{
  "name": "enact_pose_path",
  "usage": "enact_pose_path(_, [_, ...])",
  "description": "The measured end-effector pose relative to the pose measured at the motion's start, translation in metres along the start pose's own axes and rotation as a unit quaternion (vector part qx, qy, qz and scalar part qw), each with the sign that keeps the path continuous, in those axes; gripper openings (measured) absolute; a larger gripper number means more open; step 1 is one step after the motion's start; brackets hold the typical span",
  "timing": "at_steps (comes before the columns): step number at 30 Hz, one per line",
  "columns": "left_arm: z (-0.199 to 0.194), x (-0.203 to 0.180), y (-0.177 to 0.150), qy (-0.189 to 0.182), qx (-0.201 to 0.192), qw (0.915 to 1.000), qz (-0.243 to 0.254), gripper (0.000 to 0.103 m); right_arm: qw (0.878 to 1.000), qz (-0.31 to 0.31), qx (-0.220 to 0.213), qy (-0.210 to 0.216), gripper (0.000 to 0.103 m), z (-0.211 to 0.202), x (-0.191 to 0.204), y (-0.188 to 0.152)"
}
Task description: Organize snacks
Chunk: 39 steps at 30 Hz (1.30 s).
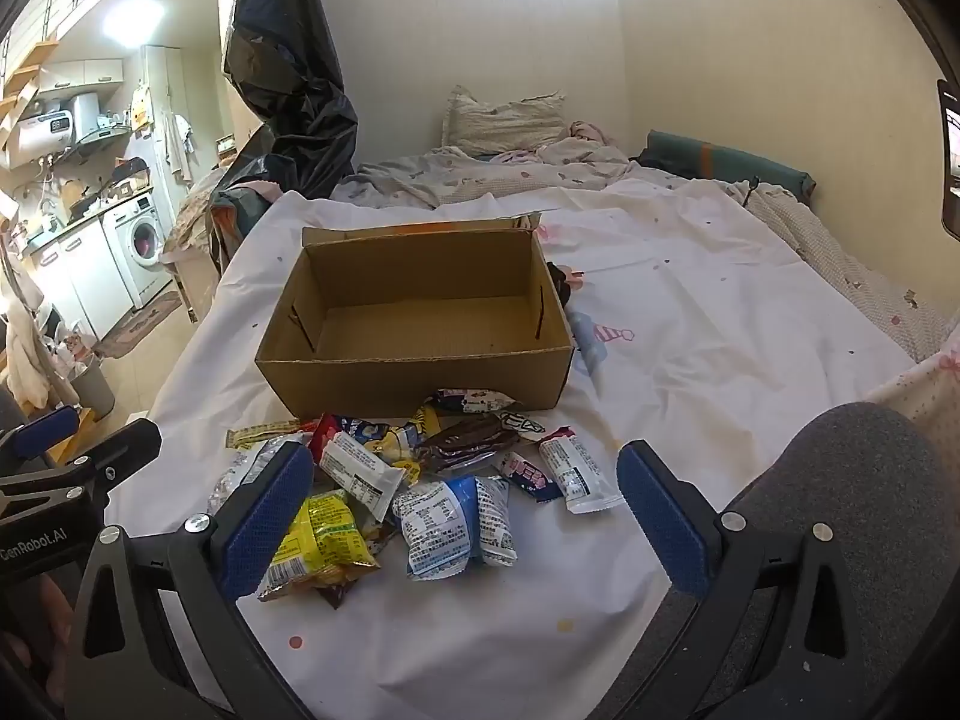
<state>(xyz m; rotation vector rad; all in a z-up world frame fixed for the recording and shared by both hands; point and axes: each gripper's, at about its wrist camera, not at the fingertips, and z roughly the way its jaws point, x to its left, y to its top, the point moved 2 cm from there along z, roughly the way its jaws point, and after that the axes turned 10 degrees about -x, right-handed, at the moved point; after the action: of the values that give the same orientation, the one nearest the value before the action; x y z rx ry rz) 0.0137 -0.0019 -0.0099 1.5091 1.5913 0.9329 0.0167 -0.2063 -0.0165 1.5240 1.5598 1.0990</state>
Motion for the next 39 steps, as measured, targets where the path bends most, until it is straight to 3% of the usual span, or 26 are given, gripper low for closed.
enact_pose_path(39, [0.0, 0.0057, -0.0013, 0.0, 0.0, 1.0, -0.005, 0.103, 1.0, 0.0, 0.0, -0.002, 0.103, 0.0007, -0.0012, 0.0009])
